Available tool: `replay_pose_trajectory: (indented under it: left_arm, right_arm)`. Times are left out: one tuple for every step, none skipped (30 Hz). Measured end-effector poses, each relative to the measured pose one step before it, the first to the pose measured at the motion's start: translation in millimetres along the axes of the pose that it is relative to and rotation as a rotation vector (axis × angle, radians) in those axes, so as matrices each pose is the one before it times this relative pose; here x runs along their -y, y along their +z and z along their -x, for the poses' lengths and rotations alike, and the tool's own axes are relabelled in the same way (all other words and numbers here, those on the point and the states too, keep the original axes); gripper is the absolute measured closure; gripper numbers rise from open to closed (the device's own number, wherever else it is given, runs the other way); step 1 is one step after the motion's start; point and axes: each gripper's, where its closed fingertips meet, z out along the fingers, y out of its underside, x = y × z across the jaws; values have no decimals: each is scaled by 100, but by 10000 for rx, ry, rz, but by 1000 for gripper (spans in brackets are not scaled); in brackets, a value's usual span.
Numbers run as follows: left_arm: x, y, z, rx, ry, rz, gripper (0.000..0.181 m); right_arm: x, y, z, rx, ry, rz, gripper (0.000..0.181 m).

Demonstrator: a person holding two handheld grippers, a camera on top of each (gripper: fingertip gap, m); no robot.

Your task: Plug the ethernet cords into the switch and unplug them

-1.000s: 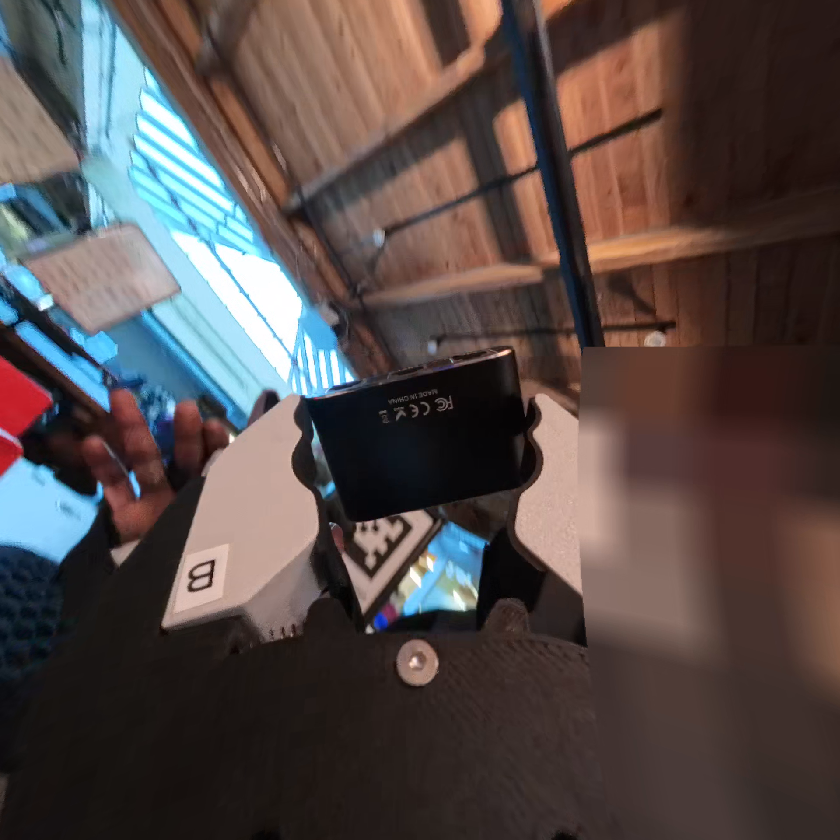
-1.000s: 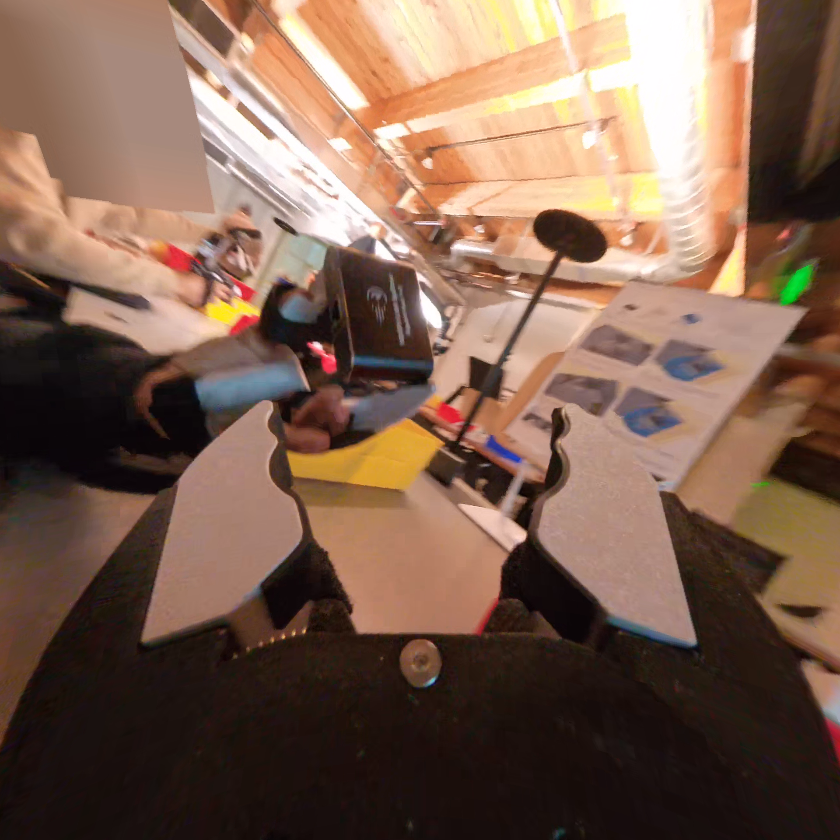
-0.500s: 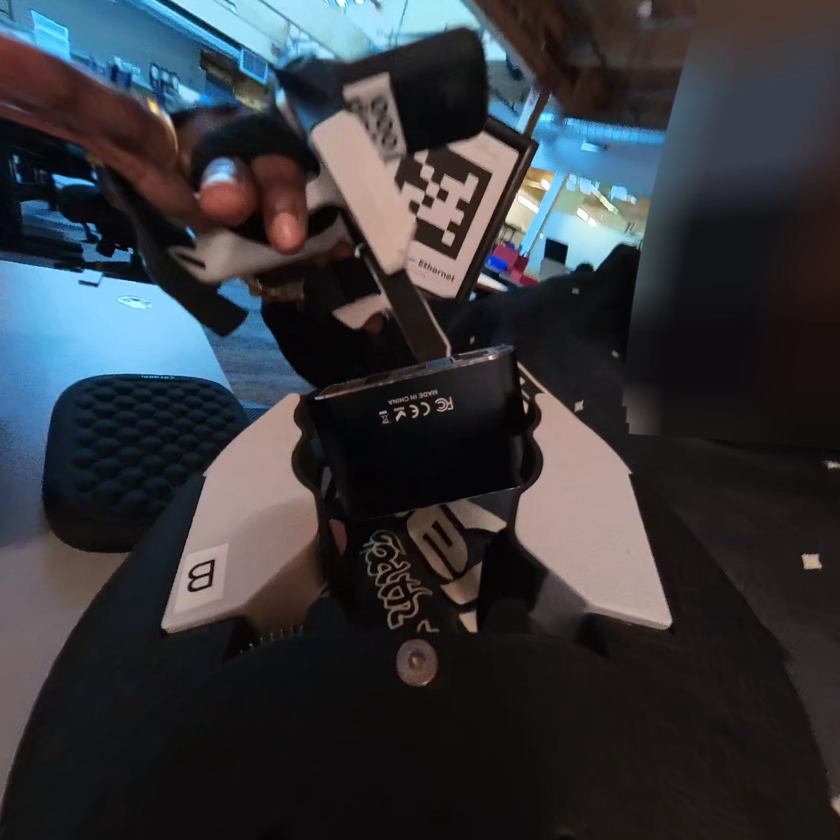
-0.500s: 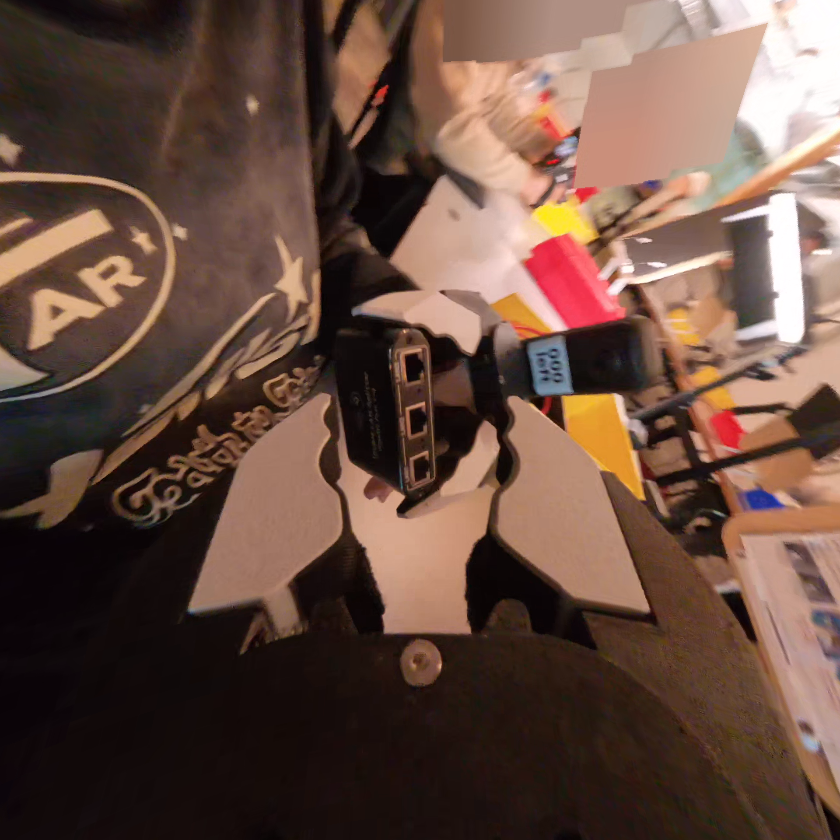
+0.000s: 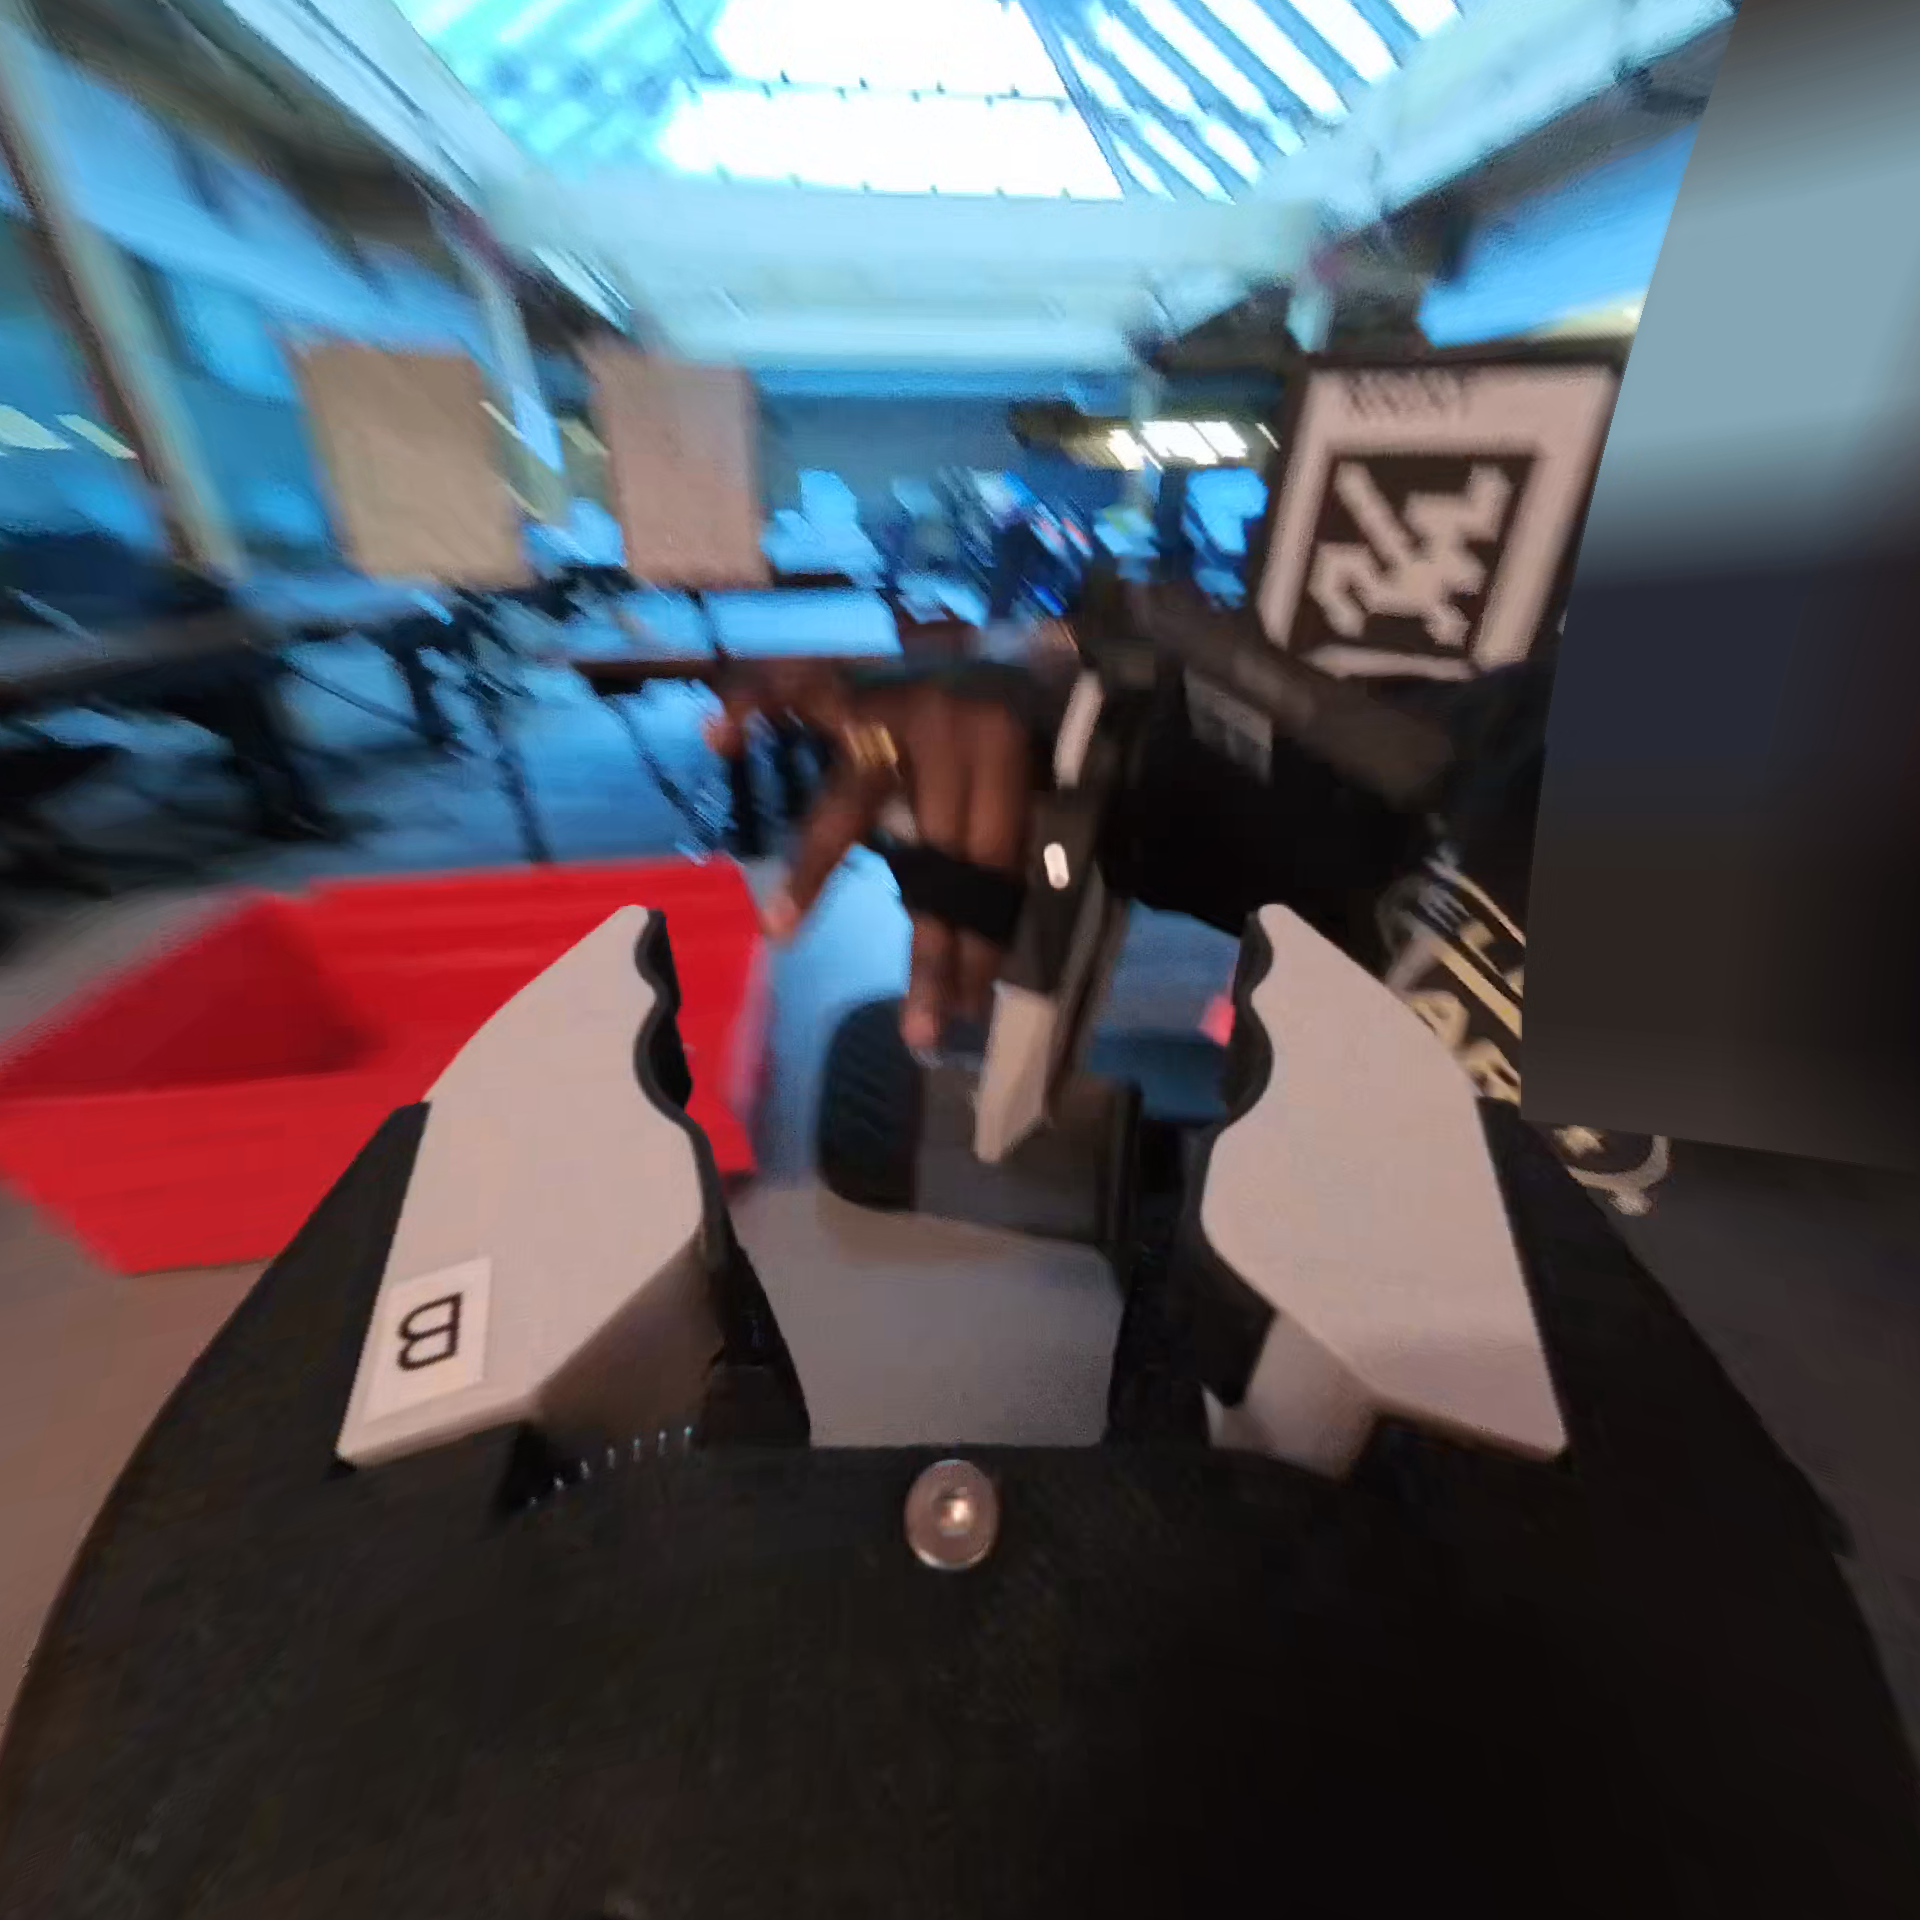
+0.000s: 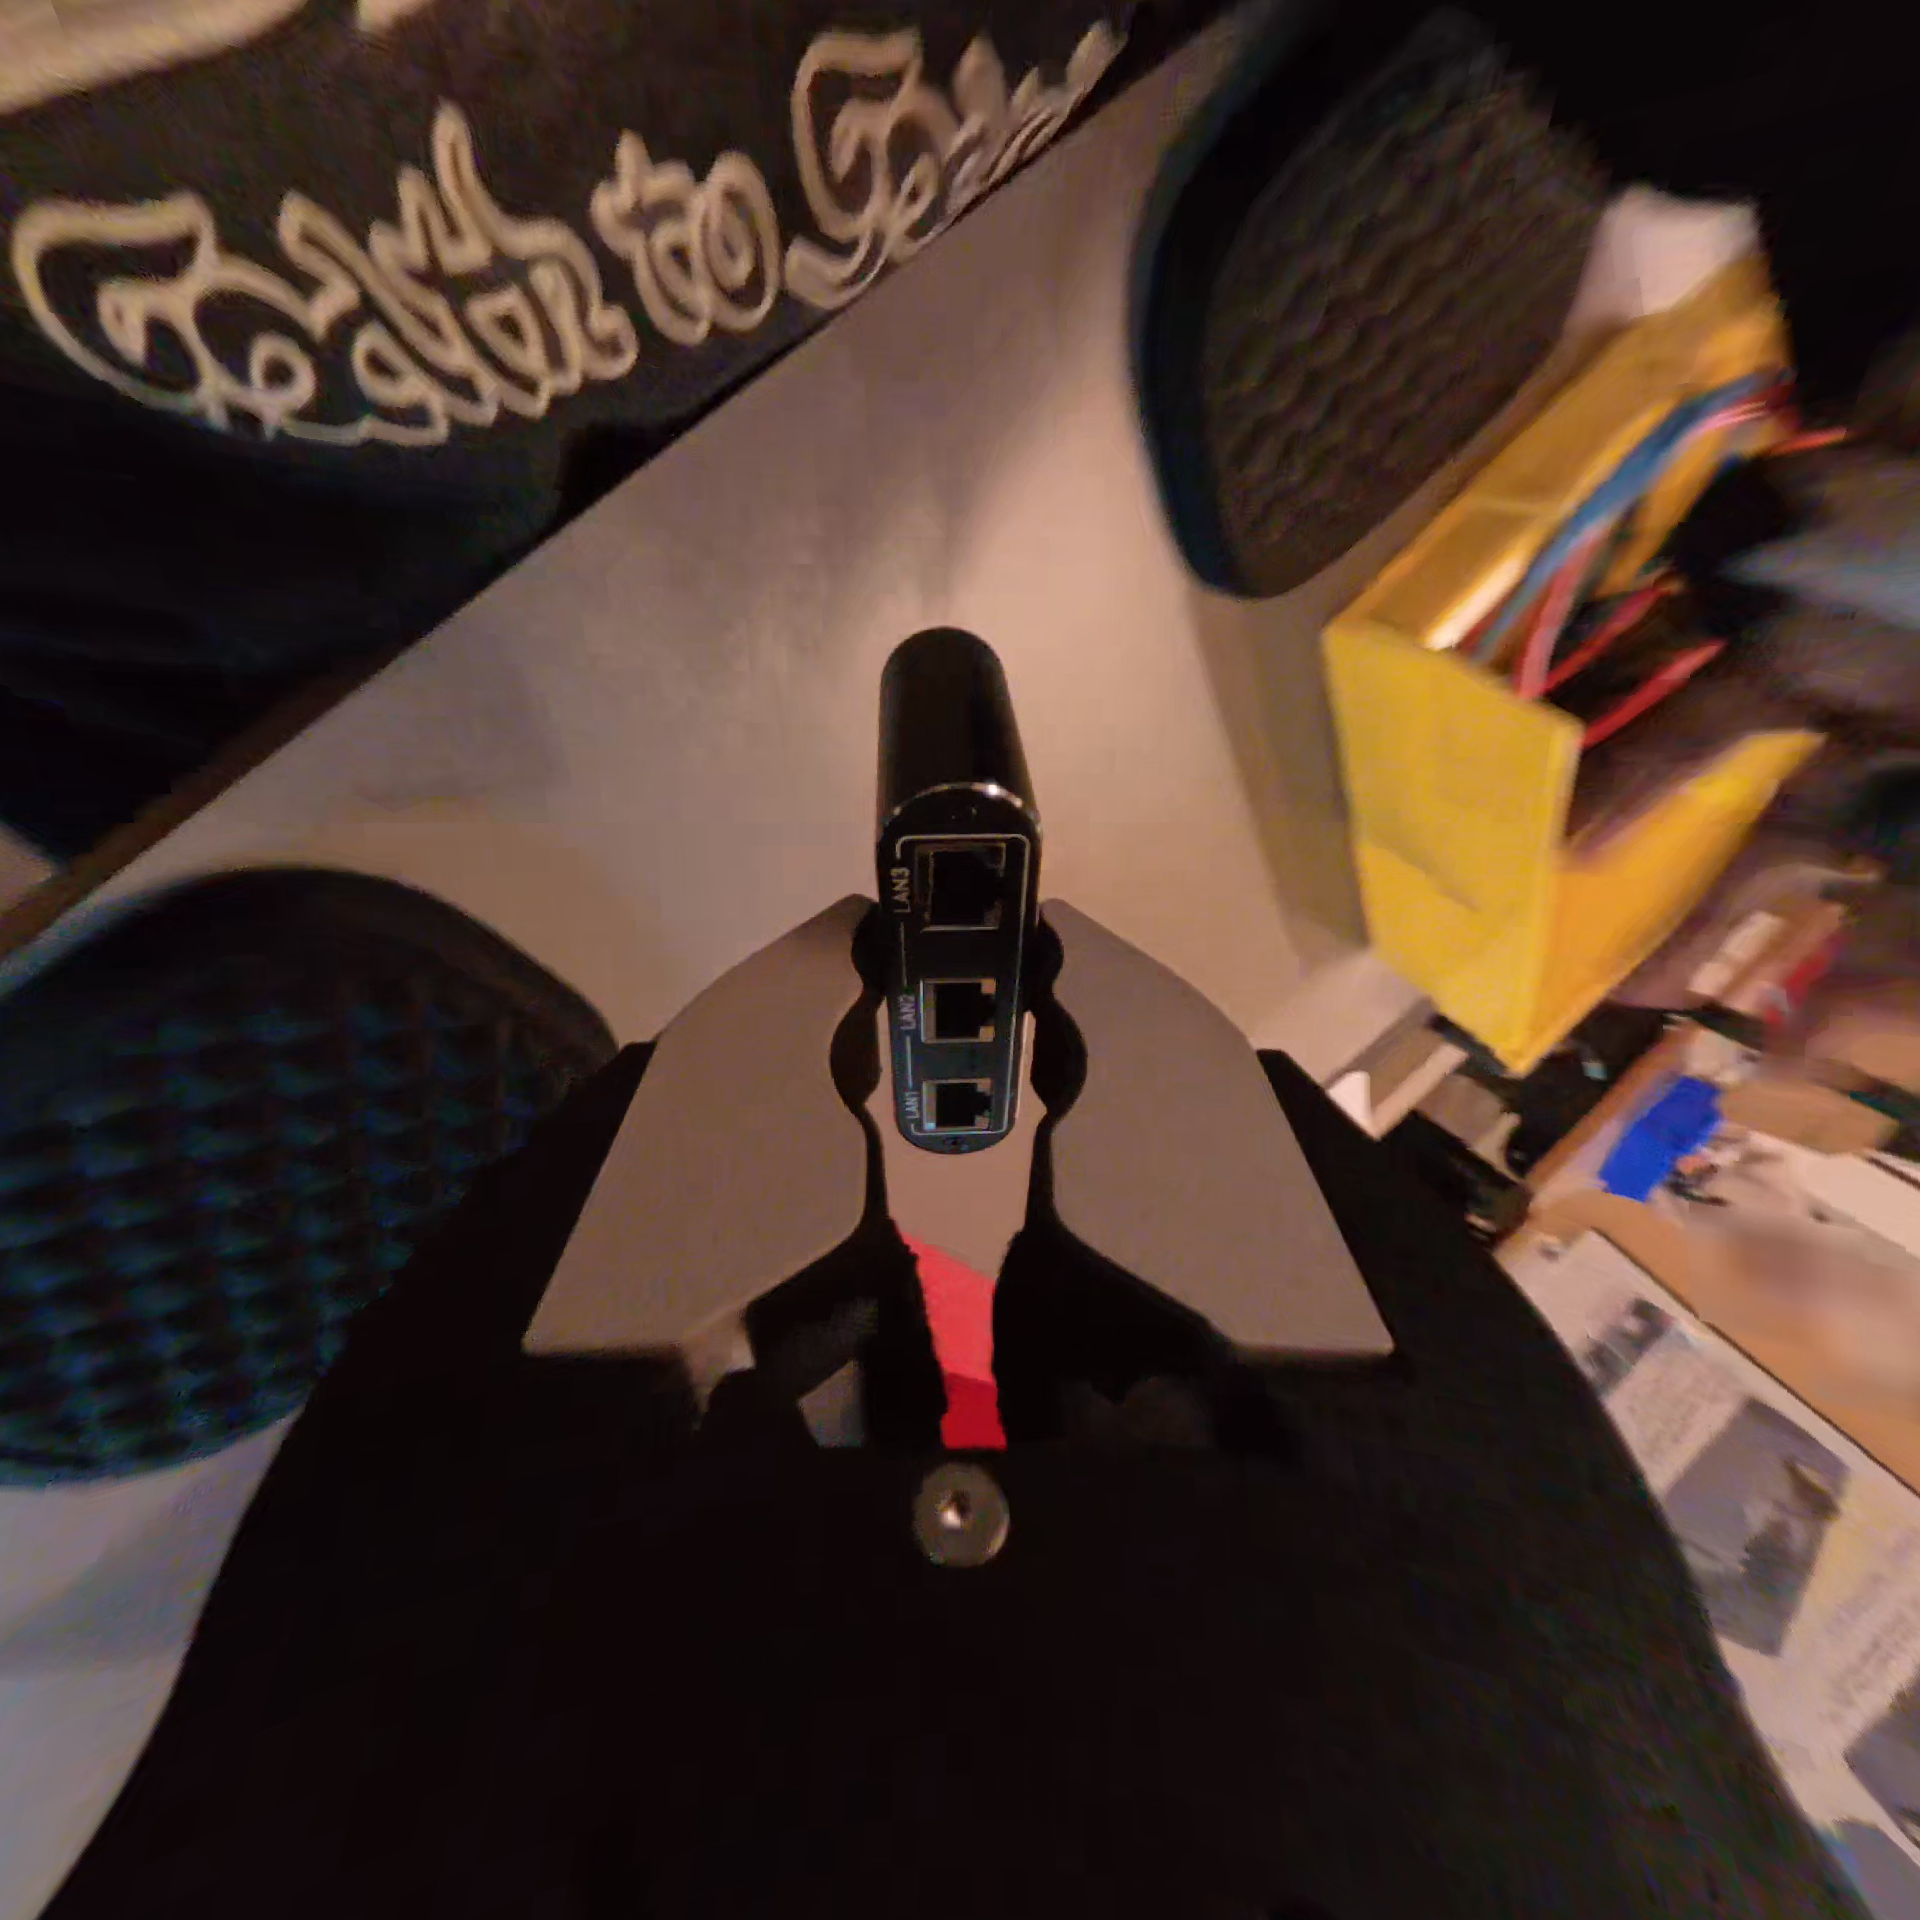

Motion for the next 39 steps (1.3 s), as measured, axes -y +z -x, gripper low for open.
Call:
replay_pose_trajectory:
  left_arm:
    - [1895, -1639, 589, 675, 447, -808, 80]
    - [1808, -1463, 526, 582, 407, -812, 80]
    - [1676, -1286, 560, 548, 323, -758, 80]
    - [1460, -1122, 627, 543, 282, -625, 79]
    - [1182, -935, 652, 477, 324, -422, 80]
    - [810, -787, 710, 471, 288, -169, 82]
    - [497, -661, 651, 398, 257, 40, 82]
    - [291, -555, 507, 305, 251, 113, 82]
    - [204, -469, 389, 232, 265, 93, 82]
    - [150, -403, 319, 206, 298, 70, 82]
    - [144, -315, 237, 171, 337, 28, 82]
    - [178, -240, 195, 156, 340, -22, 83]
    - [131, -167, 95, 101, 313, -24, 82]
    - [8, -115, -46, 10, 251, 48, 82]
    - [-150, -64, -161, -72, 176, 143, 82]
    - [-241, -48, -215, -106, 133, 191, 83]
    - [-198, -39, -198, -97, 114, 169, 82]
    - [-32, -29, -40, 5, 91, 58, 82]
    - [79, -57, 86, 84, 59, -19, 82]
    - [107, -81, 187, 117, 30, -32, 82]
    - [71, -95, 306, 175, -16, -22, 82]
    - [25, -89, 492, 282, -70, 1, 81]
    - [-14, -85, 639, 359, -62, 24, 79]
    - [6, -69, 819, 480, -48, -1, 74]
    - [70, -67, 1051, 629, -38, -50, 65]
    - [61, -100, 1252, 768, -22, -40, 52]
    - [-26, -177, 1123, 664, 78, 29, 49]
    - [-2, -169, 834, 460, 171, 4, 45]
    - [63, -151, 731, 350, 231, 17, 42]
    - [115, -177, 763, 374, 157, -11, 40]
    - [204, -226, 764, 367, 120, -124, 40]
    - [256, -183, 674, 295, 30, -149, 40]
    - [159, -156, 489, 181, -62, -85, 40]
    - [99, -134, 361, 106, -89, -46, 40]
    - [68, -128, 268, 55, -47, -18, 40]
    - [58, -153, 231, 37, 48, 9, 41]
    - [28, -161, 245, 41, 110, 58, 41]
    - [-15, -176, 341, 85, 115, 105, 41]
    - [-50, -187, 379, 112, 76, 119, 41]
  right_arm:
    - [-562, 806, 573, 529, -69, 201, 157]
    - [-494, 900, 494, 482, -144, 171, 157]
    - [-488, 916, 451, 473, -197, 178, 157]
    - [-489, 898, 370, 441, -195, 191, 157]
    - [-415, 835, 228, 364, -193, 150, 157]
    - [-249, 757, 229, 354, -166, 36, 157]
    - [-124, 681, 254, 383, -100, -48, 157]
    - [-99, 612, 230, 363, -73, -58, 157]
    - [-149, 554, 198, 309, -102, -12, 157]
    - [-199, 493, 164, 260, -119, 36, 157]
    - [-188, 412, 143, 223, -93, 49, 157]
    - [-106, 337, 147, 196, -53, 11, 157]
    - [-77, 210, 49, 110, -3, -10, 157]
    - [-4, 31, -14, 49, 81, -59, 157]
    - [-33, -32, -92, -39, 251, -32, 153]
    - [26, -110, -172, -142, 371, -64, 135]
    - [35, -272, -300, -277, 491, -114, 122]
    - [-12, -451, -601, -499, 610, -161, 107]
    - [-11, -687, -1065, -802, 748, -247, 95]
    - [79, -893, -1418, -1042, 880, -391, 84]
    - [228, -1044, -1522, -1144, 978, -578, 69]
    - [363, -1175, -1601, -1259, 1026, -745, 59]
    - [579, -1330, -1719, -1416, 1041, -961, 49]
    - [767, -1488, -1778, -1521, 1056, -1146, 37]
    - [880, -1712, -1815, -1608, 1052, -1291, 36]
    - [1227, -1928, -1663, -1540, 990, -1555, 36]
    - [1740, -2105, -1356, -1364, 888, -1906, 36]
    - [2352, -2233, -1432, -1388, 621, -2261, 36]
    - [2481, -1966, -1150, -1018, 396, -2107, 36]
    - [1045, -1397, -1021, -755, 452, -779, 36]
    - [-121, -1139, -1164, -762, 186, 48, 36]
    - [-209, -1148, -867, -513, -33, 24, 36]
    - [-32, -1187, -768, -488, -88, -194, 36]
    - [-69, -960, -552, -329, -87, -143, 36]
    - [-30, -607, -432, -208, -2, -54, 36]
    - [136, -329, -496, -201, 84, -65, 36]
    - [259, -148, -505, -164, 297, -92, 36]
    - [76, -61, -425, -74, 483, 16, 36]
    - [-253, -124, -296, 42, 512, 157, 46]
